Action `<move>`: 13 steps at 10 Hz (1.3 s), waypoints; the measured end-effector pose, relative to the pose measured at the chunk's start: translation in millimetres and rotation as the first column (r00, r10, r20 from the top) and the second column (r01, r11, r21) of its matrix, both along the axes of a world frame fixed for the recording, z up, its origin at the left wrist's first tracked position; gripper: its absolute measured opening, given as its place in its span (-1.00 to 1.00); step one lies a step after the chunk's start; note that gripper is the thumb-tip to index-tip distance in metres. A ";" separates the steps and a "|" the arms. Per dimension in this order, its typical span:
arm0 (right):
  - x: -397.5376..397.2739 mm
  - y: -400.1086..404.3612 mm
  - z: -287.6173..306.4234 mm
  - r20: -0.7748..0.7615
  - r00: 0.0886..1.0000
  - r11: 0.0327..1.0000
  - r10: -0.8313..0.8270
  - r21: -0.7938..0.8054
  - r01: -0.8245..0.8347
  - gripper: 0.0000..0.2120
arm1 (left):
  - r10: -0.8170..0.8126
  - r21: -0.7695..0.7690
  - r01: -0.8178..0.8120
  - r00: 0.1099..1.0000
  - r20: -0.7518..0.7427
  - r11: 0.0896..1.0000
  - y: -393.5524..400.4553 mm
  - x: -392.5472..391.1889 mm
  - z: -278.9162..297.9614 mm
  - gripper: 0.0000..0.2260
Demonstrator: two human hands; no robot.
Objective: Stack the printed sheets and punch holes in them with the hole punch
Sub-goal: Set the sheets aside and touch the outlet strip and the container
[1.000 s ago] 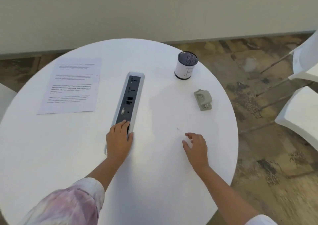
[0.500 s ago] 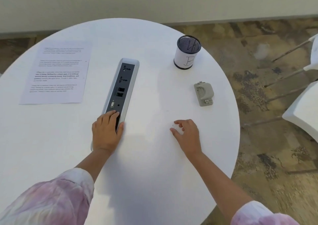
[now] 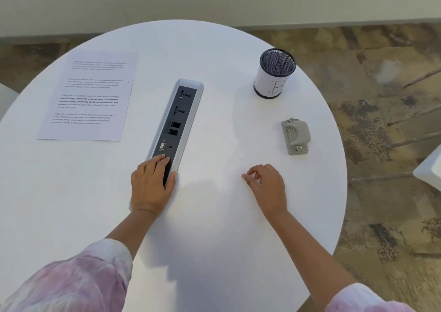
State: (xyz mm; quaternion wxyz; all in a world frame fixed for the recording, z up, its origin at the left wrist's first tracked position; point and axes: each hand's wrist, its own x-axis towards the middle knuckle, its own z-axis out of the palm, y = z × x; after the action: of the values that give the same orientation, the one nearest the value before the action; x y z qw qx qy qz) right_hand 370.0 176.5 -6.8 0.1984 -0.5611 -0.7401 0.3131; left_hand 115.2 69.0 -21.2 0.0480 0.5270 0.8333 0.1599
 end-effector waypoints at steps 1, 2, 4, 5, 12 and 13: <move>-0.6 13.7 3.3 -0.041 0.997 0.997 -0.062 -0.051 0.060 -0.90 | 0.000 0.004 0.001 1.000 -0.005 1.000 -0.5 -0.2 -0.4 -0.58; 4.7 27.2 7.7 -0.141 0.984 0.979 -0.110 -0.185 0.083 -0.94 | 0.004 0.003 -0.004 1.000 0.000 1.000 0.6 -0.1 -0.4 -0.58; 31.1 28.4 12.2 -0.039 0.984 0.940 0.172 -0.292 -0.176 -0.69 | -0.001 0.015 0.001 1.000 0.006 1.000 -0.2 -0.1 -0.8 -0.59; 37.8 22.0 10.4 -0.004 0.976 0.941 0.218 -0.264 -0.211 -0.62 | -0.003 0.018 0.003 1.000 0.004 1.000 -0.1 -0.7 0.0 -0.59; 18.9 9.3 6.2 0.233 0.950 0.977 0.207 -0.097 -0.189 -0.91 | -0.002 0.016 0.002 1.000 0.009 1.000 -1.6 -0.4 0.4 -0.60; 17.8 13.1 10.9 0.167 0.970 0.977 0.179 -0.150 -0.155 -0.94 | 0.000 0.013 0.000 1.000 0.012 1.000 -1.2 -0.4 0.3 -0.60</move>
State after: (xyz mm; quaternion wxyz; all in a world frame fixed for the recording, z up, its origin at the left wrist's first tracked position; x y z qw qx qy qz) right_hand 387.8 189.6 4.1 0.0653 -0.5348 -0.7766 0.3265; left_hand 114.9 67.8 -20.9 0.0496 0.5265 0.8318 0.1684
